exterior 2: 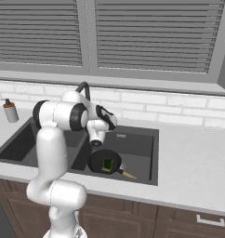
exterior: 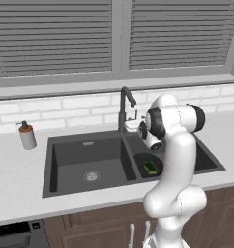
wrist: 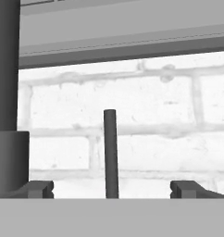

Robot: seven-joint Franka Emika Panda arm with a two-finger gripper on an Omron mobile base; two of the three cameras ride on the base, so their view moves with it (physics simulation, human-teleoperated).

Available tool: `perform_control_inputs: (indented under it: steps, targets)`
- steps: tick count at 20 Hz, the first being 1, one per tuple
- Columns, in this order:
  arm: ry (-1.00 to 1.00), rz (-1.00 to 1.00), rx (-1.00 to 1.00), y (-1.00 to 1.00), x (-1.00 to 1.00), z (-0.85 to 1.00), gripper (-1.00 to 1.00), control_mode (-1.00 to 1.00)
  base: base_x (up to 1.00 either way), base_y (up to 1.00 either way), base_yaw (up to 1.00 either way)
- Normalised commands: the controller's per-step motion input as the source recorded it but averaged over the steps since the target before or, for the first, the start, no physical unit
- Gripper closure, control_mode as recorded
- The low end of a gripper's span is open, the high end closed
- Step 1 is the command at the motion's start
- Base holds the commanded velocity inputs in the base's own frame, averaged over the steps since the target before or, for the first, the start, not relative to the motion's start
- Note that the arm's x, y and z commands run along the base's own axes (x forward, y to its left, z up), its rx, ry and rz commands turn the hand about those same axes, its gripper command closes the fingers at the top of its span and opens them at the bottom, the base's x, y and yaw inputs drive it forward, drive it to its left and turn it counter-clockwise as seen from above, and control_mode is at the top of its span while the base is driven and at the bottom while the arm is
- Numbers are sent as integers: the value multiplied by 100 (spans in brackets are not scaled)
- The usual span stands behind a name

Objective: Pick the pan and sponge and place them into the sink. Then turn on the water.

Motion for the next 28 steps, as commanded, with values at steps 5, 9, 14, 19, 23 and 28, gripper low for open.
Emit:
perform_control_inputs:
  steps: [5,9,14,19,23,28]
  targets:
    - [0,0,0,-11,13,0,-100,-100,0,0,0]
    - [0,0,0,0,15,0,-100,-100,0,0,0]
    - [0,0,0,0,17,0,-100,-100,0,0,0]
    - [0,0,0,0,12,0,-100,-100,0,0,0]
    - [0,0,0,0,7,0,-100,-100,0,0,0]
    - [0,0,0,0,2,0,-100,-100,0,0,0]
